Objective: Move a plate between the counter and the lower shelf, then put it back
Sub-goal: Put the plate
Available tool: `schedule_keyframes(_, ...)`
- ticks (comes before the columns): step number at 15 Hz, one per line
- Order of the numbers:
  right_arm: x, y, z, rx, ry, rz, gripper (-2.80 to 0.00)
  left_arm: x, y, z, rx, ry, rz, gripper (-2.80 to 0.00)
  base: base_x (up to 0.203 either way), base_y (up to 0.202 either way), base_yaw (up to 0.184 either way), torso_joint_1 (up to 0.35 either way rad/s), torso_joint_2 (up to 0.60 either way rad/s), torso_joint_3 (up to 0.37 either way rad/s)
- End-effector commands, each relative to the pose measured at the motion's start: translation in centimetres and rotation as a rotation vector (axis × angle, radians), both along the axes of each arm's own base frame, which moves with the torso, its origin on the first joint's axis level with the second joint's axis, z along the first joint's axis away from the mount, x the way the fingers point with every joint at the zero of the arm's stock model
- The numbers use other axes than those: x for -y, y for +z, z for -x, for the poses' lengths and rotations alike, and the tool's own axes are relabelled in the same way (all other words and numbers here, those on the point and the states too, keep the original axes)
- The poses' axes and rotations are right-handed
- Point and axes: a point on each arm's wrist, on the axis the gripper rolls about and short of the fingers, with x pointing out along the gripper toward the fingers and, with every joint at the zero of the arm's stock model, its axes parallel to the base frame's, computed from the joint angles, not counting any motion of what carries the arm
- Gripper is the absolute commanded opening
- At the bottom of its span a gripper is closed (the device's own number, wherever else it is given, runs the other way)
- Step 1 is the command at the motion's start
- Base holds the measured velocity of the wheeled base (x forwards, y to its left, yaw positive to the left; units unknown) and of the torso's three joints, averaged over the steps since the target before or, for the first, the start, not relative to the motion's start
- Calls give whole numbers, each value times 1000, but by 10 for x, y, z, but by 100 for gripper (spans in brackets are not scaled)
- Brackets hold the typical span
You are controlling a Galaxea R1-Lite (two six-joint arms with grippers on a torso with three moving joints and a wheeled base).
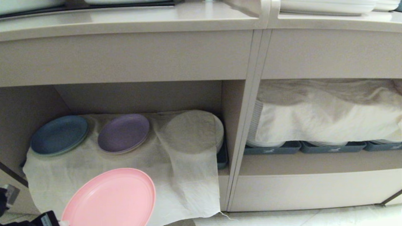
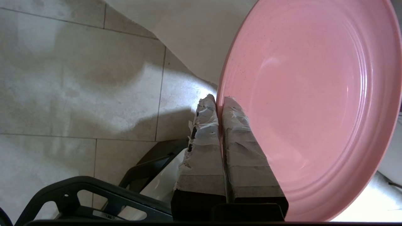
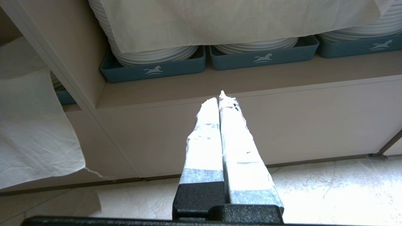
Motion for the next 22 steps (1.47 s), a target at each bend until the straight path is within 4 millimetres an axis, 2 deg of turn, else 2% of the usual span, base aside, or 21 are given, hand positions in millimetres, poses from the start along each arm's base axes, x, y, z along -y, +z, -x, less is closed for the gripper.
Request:
schedule_keyframes(1, 0, 0, 0, 0, 0, -1, -280, 0, 1, -1, 3, 4, 1, -280, 0, 0, 0, 0, 0, 0)
schedule_keyframes(13, 0, 0, 0, 0, 0, -1, -280, -2, 3, 20, 31, -2, 5, -280, 0, 0, 0, 0, 0, 0)
schedule_keyframes(22, 0, 0, 0, 0, 0, 1, -280, -2, 2, 26, 16, -1, 3, -280, 0, 0, 0, 0, 0, 0)
